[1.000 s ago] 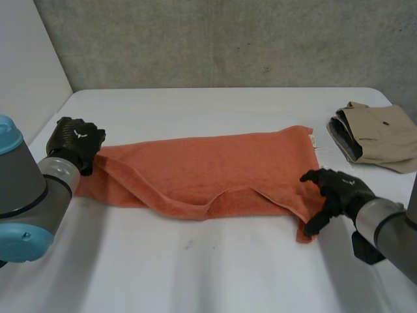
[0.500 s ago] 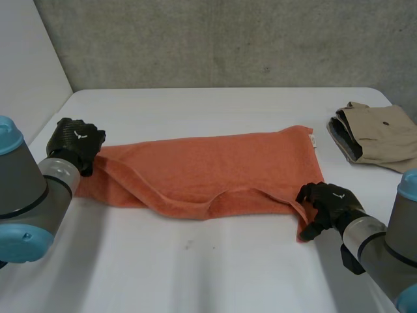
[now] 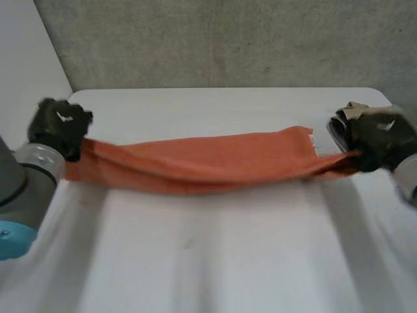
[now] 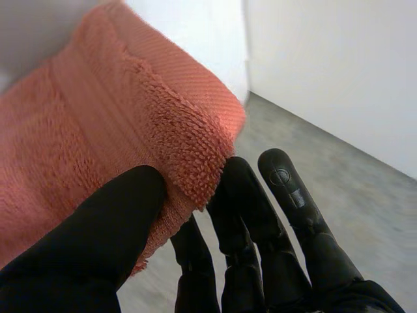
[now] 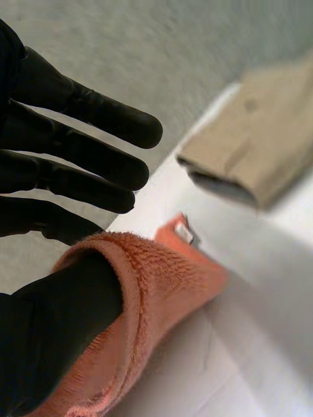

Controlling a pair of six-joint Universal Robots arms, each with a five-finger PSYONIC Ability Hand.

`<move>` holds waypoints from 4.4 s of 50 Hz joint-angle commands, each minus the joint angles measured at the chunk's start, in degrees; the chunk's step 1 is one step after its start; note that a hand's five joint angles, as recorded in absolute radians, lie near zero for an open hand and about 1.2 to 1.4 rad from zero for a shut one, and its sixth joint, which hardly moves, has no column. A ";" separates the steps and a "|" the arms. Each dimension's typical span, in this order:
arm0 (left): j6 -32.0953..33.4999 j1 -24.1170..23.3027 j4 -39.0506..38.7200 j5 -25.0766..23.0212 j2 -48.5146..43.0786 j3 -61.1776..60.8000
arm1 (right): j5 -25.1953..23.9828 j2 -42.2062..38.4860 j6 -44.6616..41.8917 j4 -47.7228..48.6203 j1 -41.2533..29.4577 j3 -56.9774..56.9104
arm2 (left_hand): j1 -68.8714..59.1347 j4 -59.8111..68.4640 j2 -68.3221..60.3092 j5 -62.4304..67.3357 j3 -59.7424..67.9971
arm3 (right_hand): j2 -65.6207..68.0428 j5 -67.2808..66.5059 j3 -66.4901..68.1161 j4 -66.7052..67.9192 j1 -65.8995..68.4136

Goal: Fold the laundry.

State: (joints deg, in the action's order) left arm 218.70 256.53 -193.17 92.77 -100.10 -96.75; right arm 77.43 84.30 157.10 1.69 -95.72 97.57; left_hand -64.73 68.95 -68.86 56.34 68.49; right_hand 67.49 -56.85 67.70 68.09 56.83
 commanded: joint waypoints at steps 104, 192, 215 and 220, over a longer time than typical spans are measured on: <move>23.62 6.97 8.44 -7.26 5.54 -15.50 | 2.11 -14.50 -41.70 -33.78 -5.35 -11.52 | -15.27 11.05 -11.14 13.66 11.51 | 12.51 -13.15 12.30 11.91 23.17; -6.97 -4.63 -14.60 4.09 -7.13 -6.17 | -5.01 -27.70 -9.79 7.19 2.74 -5.55 | 49.64 -53.85 53.77 -51.25 -53.40 | 12.51 -13.15 12.30 11.91 23.17; -6.88 -4.81 -14.43 4.35 -5.28 -6.44 | -5.71 -15.22 -37.83 3.06 33.50 -0.62 | 49.64 -53.85 53.77 -51.25 -53.40 | 12.51 -13.15 12.30 11.91 23.17; -6.88 -4.81 -14.34 4.35 -5.20 -6.44 | -6.15 -12.07 -32.58 3.76 26.85 -2.29 | 49.64 -53.85 53.77 -51.25 -53.40 | 12.51 -13.15 12.30 11.91 23.17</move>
State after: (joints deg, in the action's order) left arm 211.82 251.72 -207.55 97.13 -105.40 -103.19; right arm 71.54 69.63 120.76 4.79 -62.89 97.36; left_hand -15.86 15.69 -15.93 5.23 15.77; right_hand 67.38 -56.80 67.68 68.24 55.80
